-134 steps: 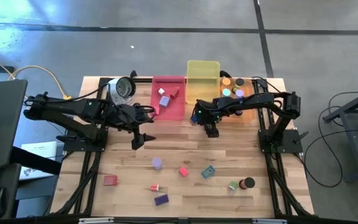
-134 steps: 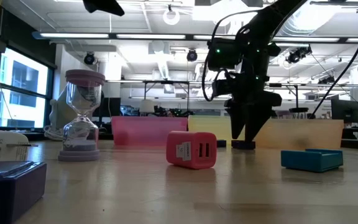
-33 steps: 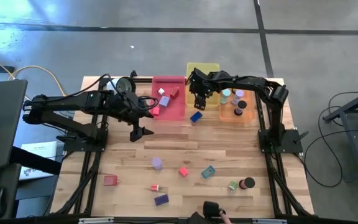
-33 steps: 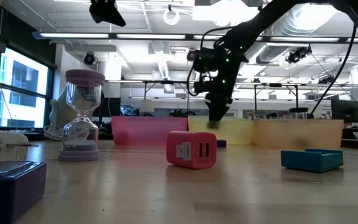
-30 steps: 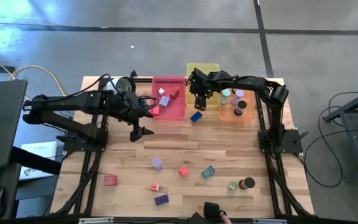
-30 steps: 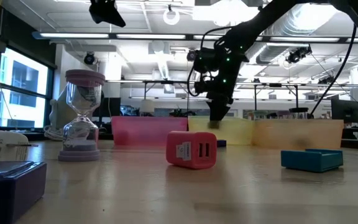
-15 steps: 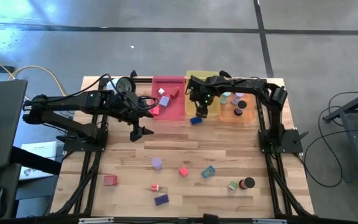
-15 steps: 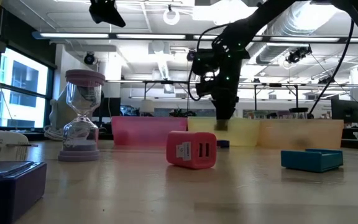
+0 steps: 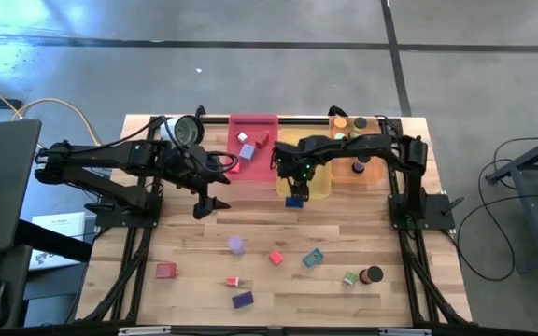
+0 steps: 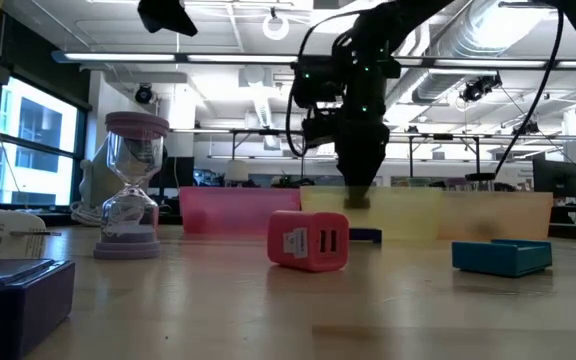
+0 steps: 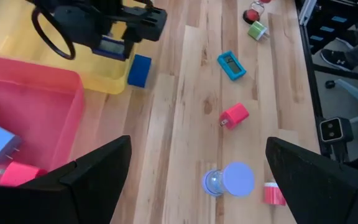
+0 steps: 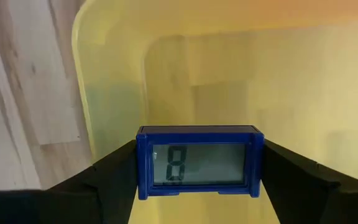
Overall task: Pick & Place Office items
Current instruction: Put the top purple digital clock into the yellow bin
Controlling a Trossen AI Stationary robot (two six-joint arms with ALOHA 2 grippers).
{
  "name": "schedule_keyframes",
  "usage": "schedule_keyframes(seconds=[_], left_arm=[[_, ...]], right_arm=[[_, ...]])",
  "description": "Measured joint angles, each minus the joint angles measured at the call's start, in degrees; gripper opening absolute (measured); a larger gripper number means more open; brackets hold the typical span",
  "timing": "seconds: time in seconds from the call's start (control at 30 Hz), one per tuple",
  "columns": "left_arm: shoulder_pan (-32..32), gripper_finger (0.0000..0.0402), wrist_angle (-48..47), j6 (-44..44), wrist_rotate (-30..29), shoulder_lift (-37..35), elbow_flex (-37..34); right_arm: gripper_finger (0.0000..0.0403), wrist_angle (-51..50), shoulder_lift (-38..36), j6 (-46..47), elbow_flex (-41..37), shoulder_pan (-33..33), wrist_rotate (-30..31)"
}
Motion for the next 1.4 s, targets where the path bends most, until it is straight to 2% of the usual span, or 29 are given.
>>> schedule_keyframes(seconds=[0.13,0.3,0.47,0.73,0.93,1.13,1.4], left_arm=[[-0.99,0.0363,0.0,-0.65,0.0,0.0,0.0],[-1.97,0.0363,0.0,-1.04,-0.1,0.02,0.0],[-2.4,0.0363,-0.02,-1.06,-0.2,0.02,0.0],[-2.25,0.0363,-1.2,-0.51,-0.22,0.02,0.0],[-1.42,0.0363,-1.98,0.38,-0.22,0.02,0.0],[-0.32,0.0363,-2.86,0.87,-0.22,0.02,0.0],[1.77,0.0363,-2.84,3.07,-0.02,0.02,0.0]], right_arm=[[0.0292,0.24,0.0,0.12,0.0,0.88,0.95],[0.0278,0.3,0.0,0.15,0.0,0.03,2.23],[0.0285,0.38,0.0,-0.07,0.0,-1.77,2.87],[0.0276,1.25,0.0,-1.85,0.0,-6.08,3.8],[0.0287,3.22,0.0,-2.04,0.0,-10.15,3.5],[0.0275,5.65,0.0,-2.04,0.0,-13.78,3.32],[0.0288,6.74,-0.01,-2.89,0.0,-16.55,2.07]])
